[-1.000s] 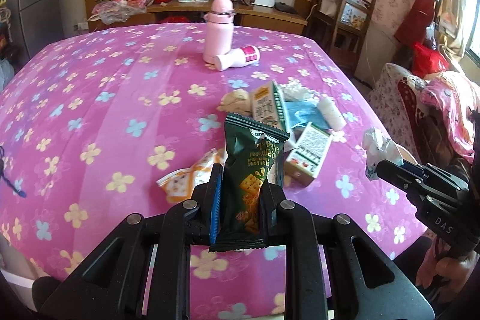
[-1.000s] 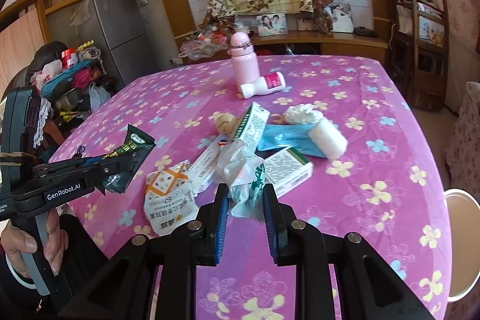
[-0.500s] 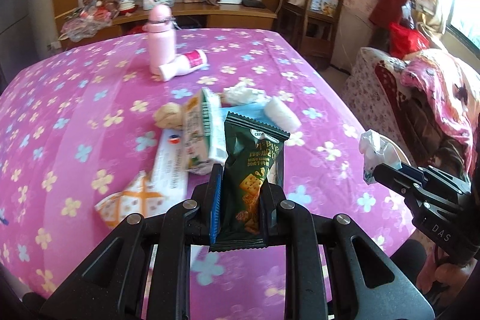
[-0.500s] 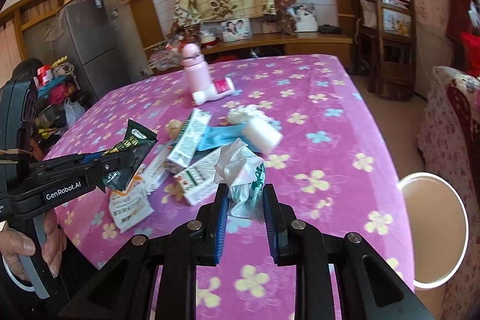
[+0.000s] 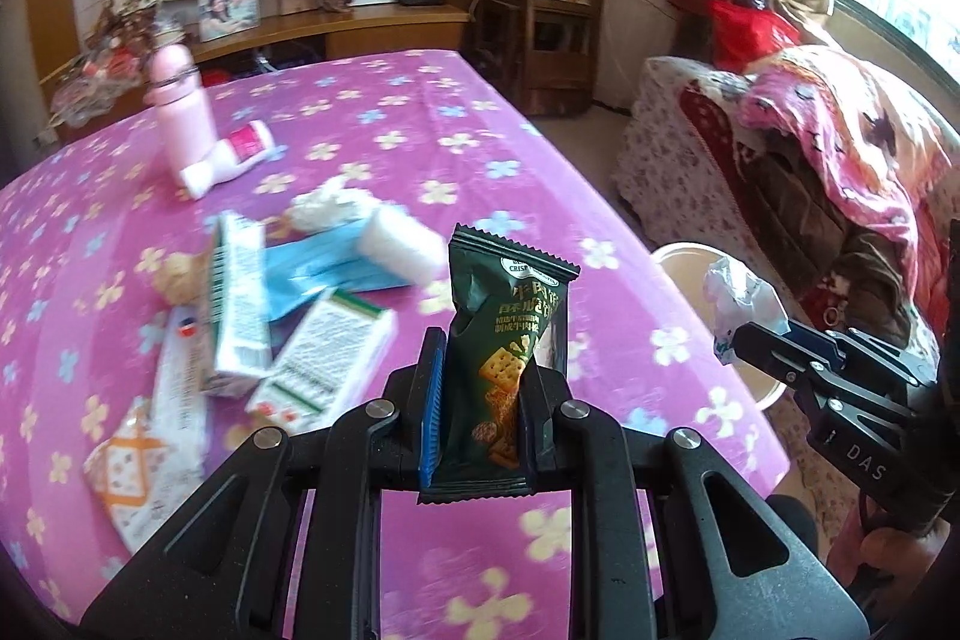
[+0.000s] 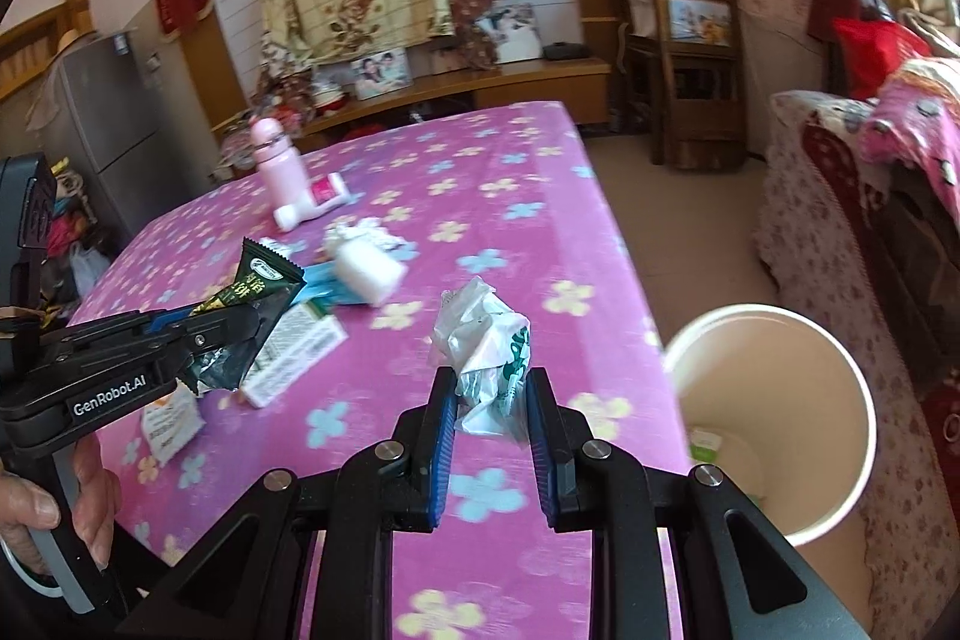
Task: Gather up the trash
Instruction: 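Carry the packet and tissue to the white bucket and release both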
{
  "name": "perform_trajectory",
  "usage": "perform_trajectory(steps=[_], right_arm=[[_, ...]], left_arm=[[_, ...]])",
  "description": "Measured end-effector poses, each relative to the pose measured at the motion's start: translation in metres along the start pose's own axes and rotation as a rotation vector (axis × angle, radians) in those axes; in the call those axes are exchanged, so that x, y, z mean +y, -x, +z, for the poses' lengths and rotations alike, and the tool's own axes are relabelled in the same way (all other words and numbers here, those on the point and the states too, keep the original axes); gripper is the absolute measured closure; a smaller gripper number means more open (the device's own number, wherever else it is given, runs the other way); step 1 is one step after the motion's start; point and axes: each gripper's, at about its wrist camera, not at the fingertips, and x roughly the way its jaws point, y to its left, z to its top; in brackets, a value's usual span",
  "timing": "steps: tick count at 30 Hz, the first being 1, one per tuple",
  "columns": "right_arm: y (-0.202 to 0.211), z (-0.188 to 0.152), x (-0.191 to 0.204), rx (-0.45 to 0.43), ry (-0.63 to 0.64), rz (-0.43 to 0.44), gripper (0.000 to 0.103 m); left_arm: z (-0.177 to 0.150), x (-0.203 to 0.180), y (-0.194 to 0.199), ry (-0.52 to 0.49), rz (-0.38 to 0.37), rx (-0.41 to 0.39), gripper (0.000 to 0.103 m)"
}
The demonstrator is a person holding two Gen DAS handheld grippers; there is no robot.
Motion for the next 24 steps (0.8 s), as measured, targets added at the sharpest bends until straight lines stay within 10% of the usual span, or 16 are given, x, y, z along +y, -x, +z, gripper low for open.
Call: perform_trajectory(steps=[24], right_arm=[[0.003, -0.036, -0.167, 0.061, -0.279, -0.210, 0.081]], left_arm=[[0.025, -0.142, -0.100, -0.101, -0.259, 0.111, 0.085]])
